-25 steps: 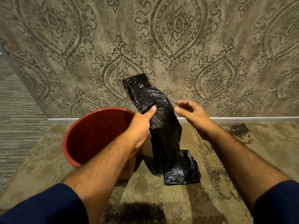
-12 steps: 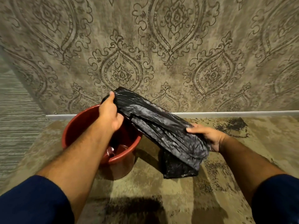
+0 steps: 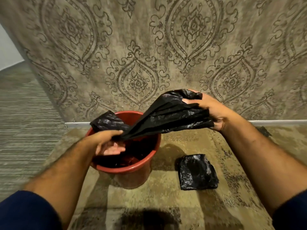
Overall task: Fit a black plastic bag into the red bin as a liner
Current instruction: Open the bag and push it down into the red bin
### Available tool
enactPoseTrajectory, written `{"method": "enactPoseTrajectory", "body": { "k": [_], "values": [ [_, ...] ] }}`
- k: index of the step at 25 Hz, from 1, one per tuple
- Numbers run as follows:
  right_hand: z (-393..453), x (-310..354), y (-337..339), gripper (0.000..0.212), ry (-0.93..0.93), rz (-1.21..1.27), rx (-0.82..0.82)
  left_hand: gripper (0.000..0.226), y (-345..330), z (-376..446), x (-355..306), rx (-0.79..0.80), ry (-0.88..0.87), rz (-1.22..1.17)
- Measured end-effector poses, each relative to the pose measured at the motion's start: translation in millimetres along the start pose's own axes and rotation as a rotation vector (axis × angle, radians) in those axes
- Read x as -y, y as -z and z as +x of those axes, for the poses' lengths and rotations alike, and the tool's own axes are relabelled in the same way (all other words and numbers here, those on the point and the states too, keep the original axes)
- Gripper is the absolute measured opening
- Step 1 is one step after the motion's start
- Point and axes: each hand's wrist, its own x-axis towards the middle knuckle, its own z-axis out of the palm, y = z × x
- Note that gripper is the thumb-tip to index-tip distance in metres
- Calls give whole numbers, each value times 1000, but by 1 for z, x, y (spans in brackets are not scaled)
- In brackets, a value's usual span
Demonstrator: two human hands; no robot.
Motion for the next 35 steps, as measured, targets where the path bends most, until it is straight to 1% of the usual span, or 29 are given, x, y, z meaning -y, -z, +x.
{"method": "enactPoseTrajectory", "body": {
  "k": [1,2,3,4,5,6,7,8,9,10,11,12,14,15,17,18,19,20,22,23,24,27,28,30,31,33,34,35],
  "values": [
    [6,4,-13,42,-1,-91,-85,55,5,0,4,-29,31,189],
    [11,5,-25,39,6,-120,-153,63,10,-4,2,-73,42,354],
    [14,5,-37,35,31,-126,-200,67,14,-10,-5,-139,17,488],
    [18,3,-47,29,51,-128,-253,67,16,-18,-15,-219,-61,588],
    [19,1,-57,19,64,-143,-309,65,18,-25,-27,-296,-206,671],
    [22,-3,-67,11,70,-168,-366,61,17,-32,-39,-333,-411,711],
    [24,-8,-76,17,68,-207,-408,57,11,-41,-51,-303,-643,698],
    [27,-15,-85,27,37,-241,-431,52,2,-52,-59,-217,-840,610],
    [28,-21,-91,39,-1,-250,-434,48,-10,-60,-65,-98,-955,488],
    [28,-26,-97,52,-26,-238,-415,43,-23,-68,-68,-5,-1001,386],
    [26,-30,-102,62,-32,-230,-370,37,-33,-72,-70,50,-1019,345],
    [24,-33,-106,68,-49,-233,-328,31,-41,-74,-70,87,-1033,351],
    [22,-34,-113,70,-106,-187,-277,34,-49,-68,-66,124,-1032,397],
    [21,-33,-114,67,-162,-108,-251,37,-49,-64,-63,138,-1002,409],
    [21,-31,-112,52,-248,110,-194,34,-47,-58,-60,128,-968,414],
    [20,-30,-111,40,-254,203,-172,32,-44,-57,-61,88,-968,418],
    [21,-31,-108,26,-242,235,-162,31,-40,-57,-63,37,-973,414],
    [21,-30,-107,21,-228,226,-176,31,-35,-57,-65,-15,-982,403],
    [25,-31,-99,45,-226,89,-233,30,-23,-60,-70,-102,-995,374],
    [27,-31,-95,47,-227,15,-250,29,-17,-62,-72,-133,-1001,358],
    [28,-32,-92,43,-221,-49,-263,29,-11,-64,-74,-158,-1009,340],
    [32,-40,-81,15,-163,-277,-263,30,0,-64,-76,-223,-1028,204],
    [33,-42,-80,9,-137,-325,-259,28,1,-65,-77,-245,-1036,160],
    [34,-45,-80,13,-89,-375,-252,19,-1,-68,-77,-246,-1070,183],
    [35,-46,-82,14,-70,-381,-246,19,-4,-71,-77,-219,-1090,233],
    [37,-44,-85,17,-36,-394,-253,42,-15,-83,-77,-149,-1093,358],
    [39,-44,-86,19,-11,-405,-264,55,-21,-90,-77,-129,-1056,447],
    [42,-43,-87,21,14,-418,-280,65,-28,-94,-76,-143,-999,576]
  ]
}}
